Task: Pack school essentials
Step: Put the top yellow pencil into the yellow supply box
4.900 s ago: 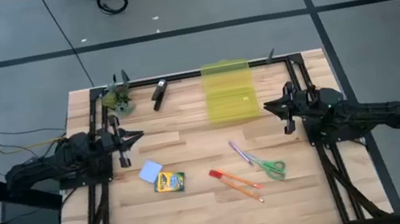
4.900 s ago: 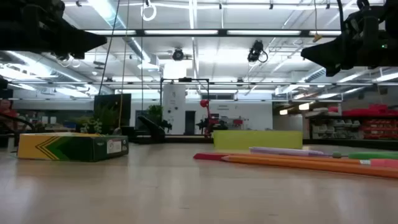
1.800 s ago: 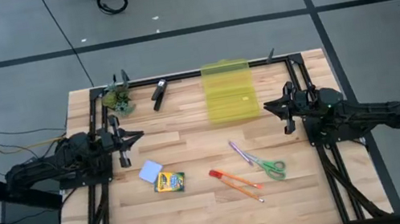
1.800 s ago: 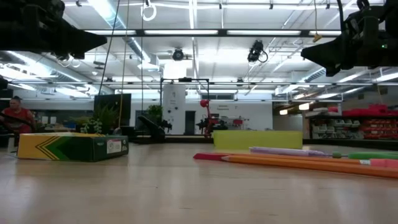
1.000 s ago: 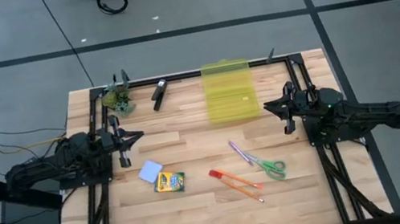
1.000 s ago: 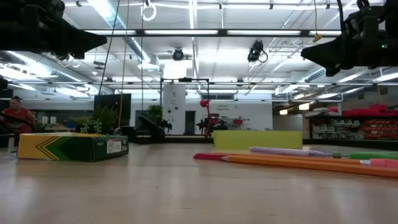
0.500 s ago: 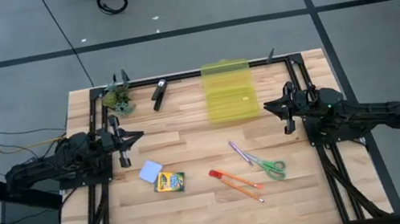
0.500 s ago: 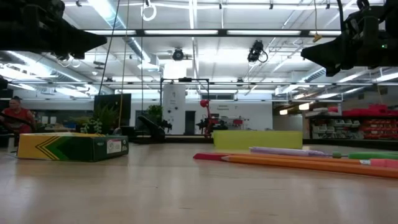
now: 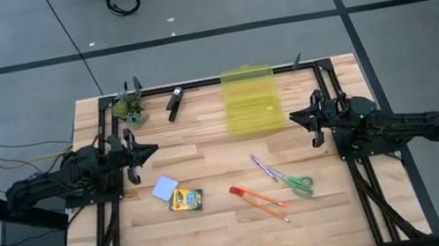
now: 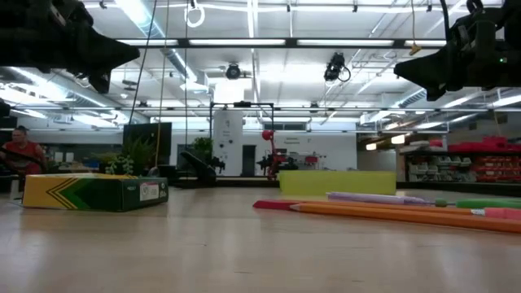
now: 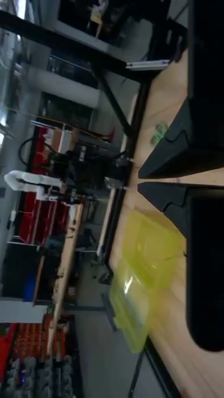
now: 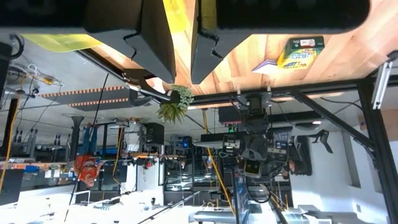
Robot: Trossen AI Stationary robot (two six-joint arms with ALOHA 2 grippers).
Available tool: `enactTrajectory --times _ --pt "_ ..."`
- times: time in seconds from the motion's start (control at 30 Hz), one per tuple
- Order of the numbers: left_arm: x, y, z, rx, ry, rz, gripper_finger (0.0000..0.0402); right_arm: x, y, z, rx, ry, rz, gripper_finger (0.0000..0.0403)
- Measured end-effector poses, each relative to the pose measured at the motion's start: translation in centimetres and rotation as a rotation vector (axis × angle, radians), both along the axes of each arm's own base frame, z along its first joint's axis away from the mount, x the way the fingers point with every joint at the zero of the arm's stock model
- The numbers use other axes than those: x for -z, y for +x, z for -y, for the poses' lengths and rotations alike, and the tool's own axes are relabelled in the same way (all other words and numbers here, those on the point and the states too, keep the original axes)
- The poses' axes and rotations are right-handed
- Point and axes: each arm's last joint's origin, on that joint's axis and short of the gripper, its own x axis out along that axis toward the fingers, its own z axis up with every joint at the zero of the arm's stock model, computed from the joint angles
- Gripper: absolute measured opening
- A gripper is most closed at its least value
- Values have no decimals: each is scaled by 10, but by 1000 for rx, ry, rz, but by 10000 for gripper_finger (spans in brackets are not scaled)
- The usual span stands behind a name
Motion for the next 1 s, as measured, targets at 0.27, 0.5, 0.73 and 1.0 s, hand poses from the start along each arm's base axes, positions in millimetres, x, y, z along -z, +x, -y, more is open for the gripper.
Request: enactTrajectory --times 0.27,0.5,0.73,1.0 --pt "13 0 0 0 -16 -138 34 9 1 -1 -39 120 -64 59" --pt "25 -2 0 0 -30 -257 29 9 2 -4 -91 110 -72 59" --pt "30 -3 0 -3 -71 -305 21 3 2 -4 -102 176 -1 59" --pt "30 -3 0 -9 -102 -295 19 4 3 -1 -27 330 37 59"
